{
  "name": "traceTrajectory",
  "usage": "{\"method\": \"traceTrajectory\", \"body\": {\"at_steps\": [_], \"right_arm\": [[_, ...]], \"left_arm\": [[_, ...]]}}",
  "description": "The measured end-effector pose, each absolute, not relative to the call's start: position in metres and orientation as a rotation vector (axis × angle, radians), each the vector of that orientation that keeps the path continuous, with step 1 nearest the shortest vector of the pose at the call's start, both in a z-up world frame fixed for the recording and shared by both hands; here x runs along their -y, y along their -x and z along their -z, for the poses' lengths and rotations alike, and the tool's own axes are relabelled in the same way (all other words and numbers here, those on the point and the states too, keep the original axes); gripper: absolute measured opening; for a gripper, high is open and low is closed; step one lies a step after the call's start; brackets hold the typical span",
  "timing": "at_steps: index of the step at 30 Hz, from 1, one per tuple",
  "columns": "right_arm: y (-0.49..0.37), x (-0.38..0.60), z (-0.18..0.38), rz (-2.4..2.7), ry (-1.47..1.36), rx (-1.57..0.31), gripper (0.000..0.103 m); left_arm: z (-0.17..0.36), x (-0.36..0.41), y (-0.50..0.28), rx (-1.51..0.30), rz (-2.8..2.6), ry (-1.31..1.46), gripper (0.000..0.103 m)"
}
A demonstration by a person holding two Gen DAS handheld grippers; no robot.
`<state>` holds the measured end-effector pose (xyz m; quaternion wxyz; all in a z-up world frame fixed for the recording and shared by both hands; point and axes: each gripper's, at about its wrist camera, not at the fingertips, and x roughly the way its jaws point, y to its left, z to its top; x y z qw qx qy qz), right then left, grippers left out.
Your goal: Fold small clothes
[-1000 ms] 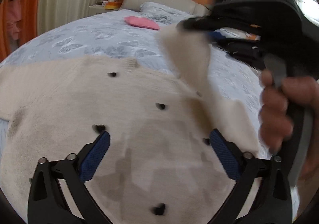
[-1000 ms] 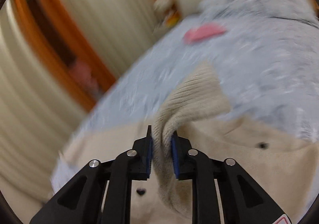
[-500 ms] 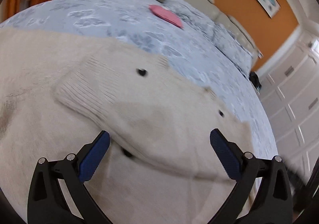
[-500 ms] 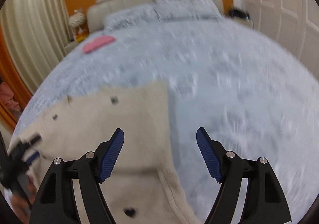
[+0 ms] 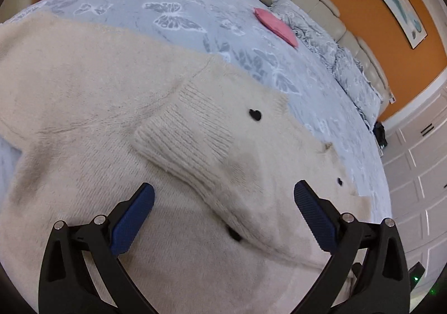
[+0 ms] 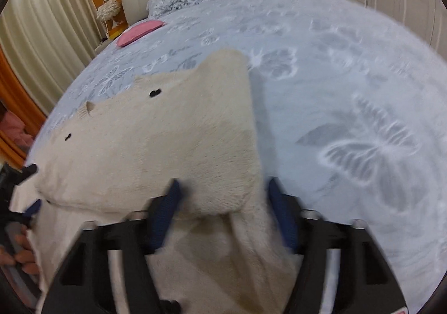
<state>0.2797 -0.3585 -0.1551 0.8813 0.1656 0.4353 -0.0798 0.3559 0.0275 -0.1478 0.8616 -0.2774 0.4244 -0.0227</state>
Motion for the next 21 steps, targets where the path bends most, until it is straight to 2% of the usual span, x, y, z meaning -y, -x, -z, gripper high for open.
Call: {"method": "traceTrajectory", "body": {"at_steps": [1,2,4,7,17,21], "right_arm": [[-0.281,0.359,0.154,0.171,-0.345,-0.897,0.033],[-0.280,0.361,0.152,0.165,-0.357,-0.881,0.025],[-0.276,0.368,0.143,0.160,-0.402,-0.849,0.021],[-0.271,0.376,0.135,0.184,-0.418,-0.816,0.020],[-0.271,0.382,0.156,0.205,-0.418,-0.851,0.022],[-0.265,0.380,0.138,0.211,-0.406,-0.815,0.029]], "left_arm": [[0.145,-0.024,-0.357,-0.872,0.058,0.550,0.091],[0.143,-0.020,-0.358,-0.871,0.074,0.525,0.075],[0.141,-0.011,-0.361,-0.887,0.093,0.454,0.062],[0.144,-0.004,-0.362,-0.907,0.073,0.403,0.054],[0.145,0.006,-0.363,-0.916,0.038,0.282,0.051],[0.145,0.008,-0.363,-0.917,0.030,0.265,0.052]]}}
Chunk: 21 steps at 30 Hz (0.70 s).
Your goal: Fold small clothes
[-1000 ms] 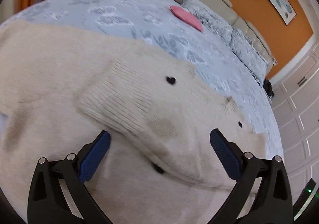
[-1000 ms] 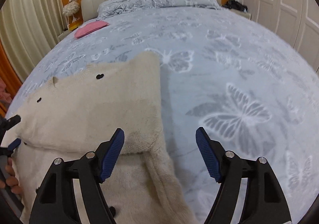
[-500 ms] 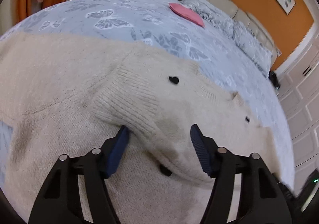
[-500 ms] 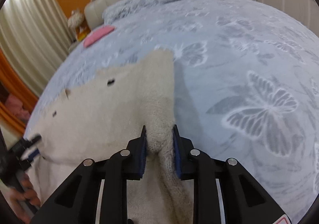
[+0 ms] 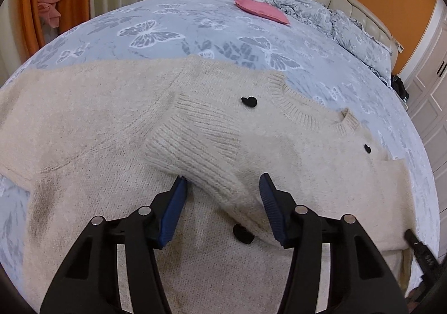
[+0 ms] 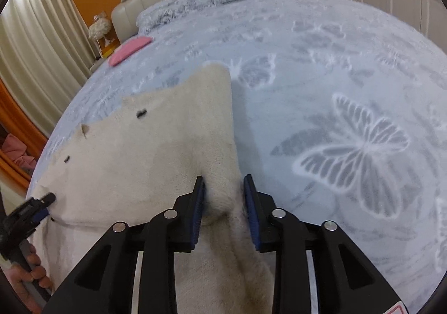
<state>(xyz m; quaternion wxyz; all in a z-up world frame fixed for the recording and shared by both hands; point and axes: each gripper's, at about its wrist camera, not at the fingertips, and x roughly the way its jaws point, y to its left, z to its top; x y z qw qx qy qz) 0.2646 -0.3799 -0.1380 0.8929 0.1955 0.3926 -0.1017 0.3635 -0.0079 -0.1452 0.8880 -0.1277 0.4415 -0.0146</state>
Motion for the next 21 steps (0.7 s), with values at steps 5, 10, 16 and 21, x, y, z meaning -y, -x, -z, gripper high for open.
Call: {"method": "traceTrajectory", "body": {"at_steps": [5,10,16,21], "right_arm": [[-0.292,0.382,0.104,0.193,-0.389,-0.736,0.051],[-0.377,0.389,0.129,0.150,-0.374,-0.891,0.049],[-0.380,0.414,0.126,0.197,-0.423,-0.840,0.008],[-0.373,0.431,0.142,0.252,-0.467,-0.914,0.018]], "left_arm": [[0.147,0.006,-0.364,-0.917,0.041,0.282,0.052],[0.146,0.006,-0.364,-0.905,0.053,0.273,0.052],[0.145,0.001,-0.366,-0.880,0.051,0.256,0.045],[0.148,0.000,-0.366,-0.887,0.052,0.268,0.045]]}}
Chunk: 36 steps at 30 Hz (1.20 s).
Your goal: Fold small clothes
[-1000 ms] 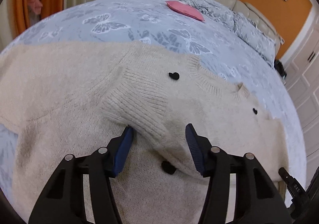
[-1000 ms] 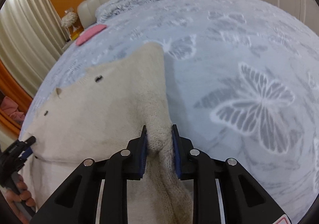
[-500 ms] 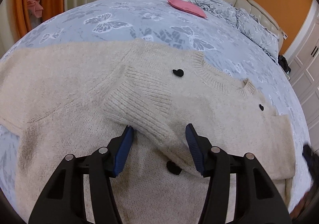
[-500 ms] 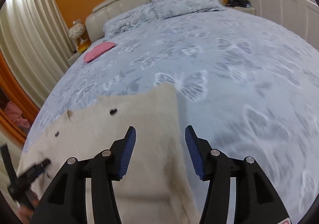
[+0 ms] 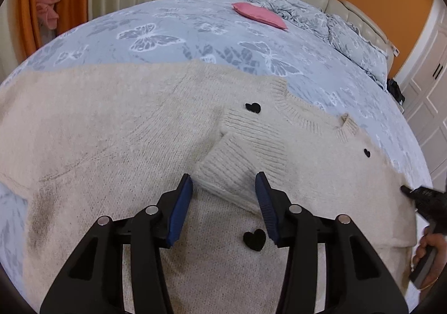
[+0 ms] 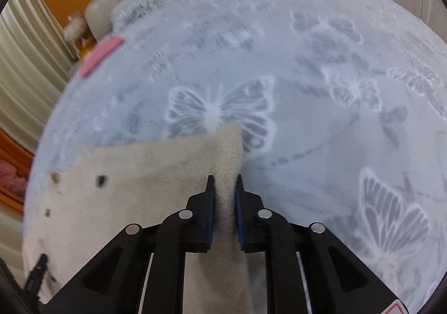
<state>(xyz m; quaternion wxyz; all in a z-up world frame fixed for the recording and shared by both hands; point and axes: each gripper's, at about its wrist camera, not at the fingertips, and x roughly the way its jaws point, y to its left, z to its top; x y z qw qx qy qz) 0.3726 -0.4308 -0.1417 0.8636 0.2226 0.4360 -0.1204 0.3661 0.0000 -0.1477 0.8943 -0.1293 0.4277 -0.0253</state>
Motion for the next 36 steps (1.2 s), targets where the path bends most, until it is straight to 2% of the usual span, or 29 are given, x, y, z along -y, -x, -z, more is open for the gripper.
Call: {"method": "traceTrajectory", "body": {"at_steps": [2,3,4,5,6,7,9,11,12,14,16,18,19,21,22,23,25,26,31,36], "right_arm": [[-0.365,0.411,0.114,0.244,-0.377,-0.843,0.026],[-0.363,0.402,0.104,0.225,-0.345,-0.814,0.033],[-0.363,0.391,0.096,0.187,-0.324,-0.799,0.034],[-0.367,0.385,0.094,0.155,-0.322,-0.810,0.034],[-0.373,0.378,0.095,0.112,-0.327,-0.832,0.034],[-0.379,0.368,0.102,0.062,-0.339,-0.865,0.032],[-0.390,0.347,0.118,-0.002,-0.337,-0.923,0.020],[-0.399,0.323,0.135,-0.052,-0.265,-0.982,0.012],[-0.402,0.316,0.142,-0.065,-0.233,-0.998,0.012],[-0.412,0.316,0.150,-0.046,-0.194,-1.003,0.007],[-0.416,0.342,0.150,0.026,-0.271,-0.980,0.004],[-0.412,0.363,0.144,0.050,-0.391,-0.954,0.006],[-0.409,0.360,0.141,0.048,-0.389,-0.945,0.016],[-0.406,0.344,0.134,0.024,-0.321,-0.944,0.017],[-0.404,0.326,0.132,-0.018,-0.260,-0.955,0.017],[-0.403,0.310,0.131,-0.043,-0.215,-0.960,0.018],[-0.399,0.270,0.128,-0.115,-0.110,-0.964,0.034],[-0.398,0.253,0.128,-0.142,-0.068,-0.959,0.037],[-0.393,0.163,0.132,-0.299,0.111,-0.966,0.039],[-0.391,0.117,0.142,-0.381,0.181,-0.996,0.039]], "left_arm": [[0.147,-0.001,-0.366,-0.890,0.055,0.289,0.051],[0.146,-0.003,-0.366,-0.889,0.066,0.316,0.055],[0.144,-0.006,-0.365,-0.878,0.091,0.368,0.064],[0.143,-0.009,-0.364,-0.864,0.120,0.436,0.074],[0.143,-0.011,-0.364,-0.856,0.138,0.480,0.078],[0.145,-0.013,-0.364,-0.853,0.162,0.530,0.079],[0.153,-0.012,-0.366,-0.865,0.181,0.569,0.077],[0.155,-0.004,-0.365,-0.859,0.126,0.462,0.054],[0.155,-0.001,-0.365,-0.859,0.104,0.428,0.048],[0.156,-0.005,-0.365,-0.852,0.080,0.427,0.029],[0.158,-0.013,-0.366,-0.844,0.072,0.464,0.021],[0.159,-0.017,-0.366,-0.843,0.076,0.485,0.020],[0.158,-0.016,-0.367,-0.840,0.079,0.483,0.020],[0.156,-0.015,-0.368,-0.835,0.099,0.500,0.030],[0.157,-0.015,-0.368,-0.833,0.114,0.533,0.043],[0.157,-0.016,-0.367,-0.826,0.122,0.565,0.051],[0.154,-0.016,-0.366,-0.826,0.114,0.578,0.052],[0.152,-0.016,-0.366,-0.826,0.107,0.565,0.052],[0.139,-0.027,-0.363,-0.800,-0.004,0.507,0.059],[0.129,-0.050,-0.361,-0.771,-0.097,0.511,0.062]]}}
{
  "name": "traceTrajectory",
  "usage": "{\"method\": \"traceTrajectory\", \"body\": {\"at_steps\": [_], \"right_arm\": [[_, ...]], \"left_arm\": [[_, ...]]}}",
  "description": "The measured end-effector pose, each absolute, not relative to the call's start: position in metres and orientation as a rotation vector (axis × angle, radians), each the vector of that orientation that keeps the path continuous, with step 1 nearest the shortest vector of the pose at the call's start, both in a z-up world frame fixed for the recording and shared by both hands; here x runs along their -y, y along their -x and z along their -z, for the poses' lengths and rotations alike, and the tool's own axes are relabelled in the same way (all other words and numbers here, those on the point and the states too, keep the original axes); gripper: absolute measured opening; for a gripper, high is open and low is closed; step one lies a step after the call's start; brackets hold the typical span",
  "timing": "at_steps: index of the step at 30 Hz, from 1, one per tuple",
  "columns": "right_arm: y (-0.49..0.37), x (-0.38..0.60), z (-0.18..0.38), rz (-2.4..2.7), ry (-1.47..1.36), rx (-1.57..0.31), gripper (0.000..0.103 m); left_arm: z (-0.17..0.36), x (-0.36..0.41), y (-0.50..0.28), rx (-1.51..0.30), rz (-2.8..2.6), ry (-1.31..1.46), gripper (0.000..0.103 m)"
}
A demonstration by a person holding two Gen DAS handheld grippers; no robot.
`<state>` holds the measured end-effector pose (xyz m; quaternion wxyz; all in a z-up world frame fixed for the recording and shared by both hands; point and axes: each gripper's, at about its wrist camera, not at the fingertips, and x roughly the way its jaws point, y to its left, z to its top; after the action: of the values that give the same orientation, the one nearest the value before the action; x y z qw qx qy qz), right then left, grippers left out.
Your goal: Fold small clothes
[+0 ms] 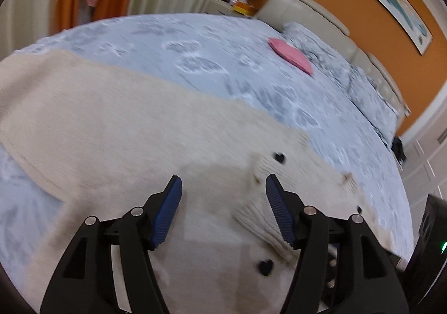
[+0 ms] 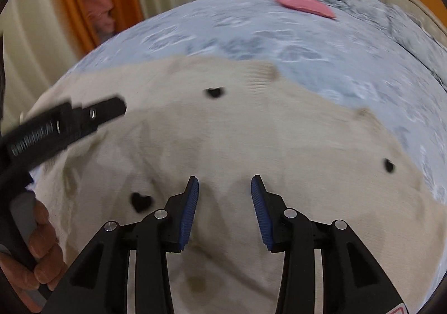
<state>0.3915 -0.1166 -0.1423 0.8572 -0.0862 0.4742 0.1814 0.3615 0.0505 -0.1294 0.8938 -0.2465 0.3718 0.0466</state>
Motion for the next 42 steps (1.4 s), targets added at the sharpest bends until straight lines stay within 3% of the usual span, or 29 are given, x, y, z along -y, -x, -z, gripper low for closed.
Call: {"method": "traceTrajectory", "body": {"at_steps": [3,4,5,6,10,13,15,37,42], "right_arm": [[-0.394,0.101,0.147,-0.369,0.228,-0.991,0.041],[-0.395,0.100,0.147,-0.374,0.224,-0.990,0.036],[-0.396,0.101,0.148,-0.380,0.217,-0.992,0.029],[-0.400,0.102,0.147,-0.390,0.197,-1.000,0.003],[-0.394,0.100,0.124,-0.438,0.117,-0.941,0.004],[-0.393,0.084,0.132,-0.490,0.158,-0.976,0.009],[-0.395,0.079,0.151,-0.480,0.199,-1.028,0.011],[-0.397,0.090,0.147,-0.491,0.173,-1.021,0.017],[-0.390,0.175,0.119,-0.348,0.058,-0.963,0.023]], "left_arm": [[0.129,-0.060,-0.361,-0.773,-0.125,0.517,0.064],[0.130,-0.062,-0.361,-0.773,-0.131,0.522,0.064],[0.130,-0.064,-0.361,-0.774,-0.131,0.528,0.064],[0.129,-0.065,-0.361,-0.771,-0.128,0.539,0.064],[0.123,-0.069,-0.357,-0.739,-0.096,0.574,0.065],[0.125,-0.067,-0.359,-0.739,-0.059,0.605,0.074],[0.132,-0.064,-0.361,-0.765,-0.045,0.616,0.074],[0.153,-0.032,-0.367,-0.855,-0.124,0.374,0.074],[0.156,-0.023,-0.369,-0.875,-0.139,0.294,0.074]]}}
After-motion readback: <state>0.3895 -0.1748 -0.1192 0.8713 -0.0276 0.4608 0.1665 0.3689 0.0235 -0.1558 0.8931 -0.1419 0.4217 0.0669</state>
